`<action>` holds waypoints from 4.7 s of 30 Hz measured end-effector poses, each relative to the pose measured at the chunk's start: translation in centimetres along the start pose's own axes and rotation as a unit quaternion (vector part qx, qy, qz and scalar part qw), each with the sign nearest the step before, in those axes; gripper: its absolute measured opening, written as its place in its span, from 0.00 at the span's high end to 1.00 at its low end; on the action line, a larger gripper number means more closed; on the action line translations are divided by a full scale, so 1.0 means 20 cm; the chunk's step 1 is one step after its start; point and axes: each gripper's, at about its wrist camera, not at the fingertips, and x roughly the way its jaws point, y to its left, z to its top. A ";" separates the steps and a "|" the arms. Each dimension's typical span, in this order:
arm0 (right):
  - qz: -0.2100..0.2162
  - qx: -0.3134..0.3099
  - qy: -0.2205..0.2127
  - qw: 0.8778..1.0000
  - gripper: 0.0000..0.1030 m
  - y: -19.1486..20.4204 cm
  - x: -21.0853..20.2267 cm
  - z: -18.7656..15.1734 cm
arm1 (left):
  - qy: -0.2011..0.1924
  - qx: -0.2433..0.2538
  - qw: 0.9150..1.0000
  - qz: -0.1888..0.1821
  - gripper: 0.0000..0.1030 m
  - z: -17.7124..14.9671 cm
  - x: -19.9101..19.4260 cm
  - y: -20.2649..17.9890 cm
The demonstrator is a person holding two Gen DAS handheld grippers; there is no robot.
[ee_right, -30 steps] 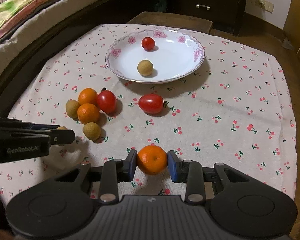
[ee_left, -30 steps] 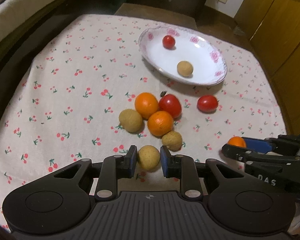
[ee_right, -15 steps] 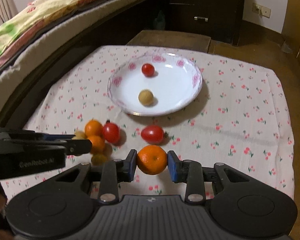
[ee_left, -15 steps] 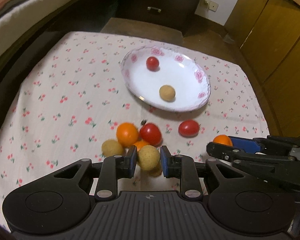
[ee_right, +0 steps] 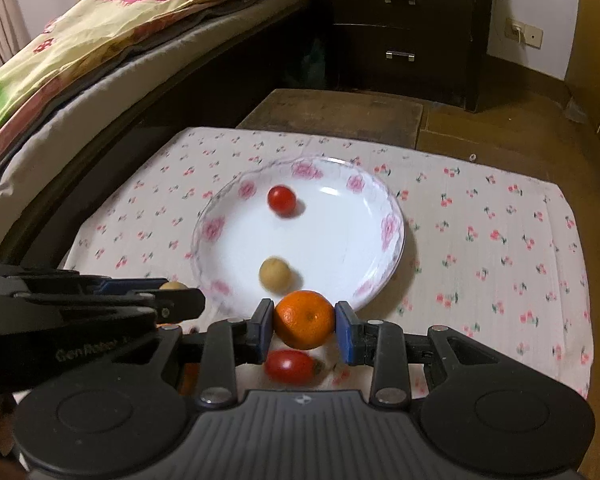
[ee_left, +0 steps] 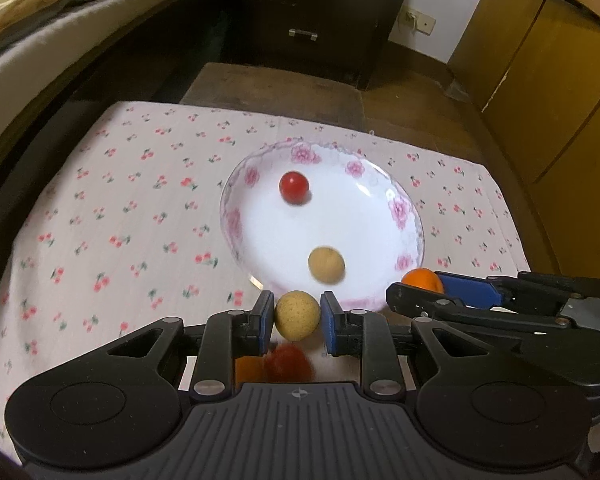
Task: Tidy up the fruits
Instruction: 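Carry the brown fruit in the left tool and tangerine in the right tool over the plate, then open the left tool releasing the brown fruit while the right tool drops the tangerine into the plate, then move both open tools back toward the remaining fruits beside the plate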
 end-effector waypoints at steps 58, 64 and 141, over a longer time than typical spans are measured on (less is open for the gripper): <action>-0.005 0.022 -0.013 1.000 0.65 -0.04 0.09 0.09 | -0.006 -0.014 1.000 0.002 0.65 0.08 0.06 0.05; -0.002 0.024 -0.009 1.000 0.65 -0.01 0.05 0.03 | -0.007 -0.018 1.000 -0.001 0.63 0.03 0.01 0.08; 0.054 -0.058 0.065 0.995 0.68 0.34 0.12 -0.32 | 0.039 -0.065 0.997 0.021 0.53 -0.27 -0.05 0.33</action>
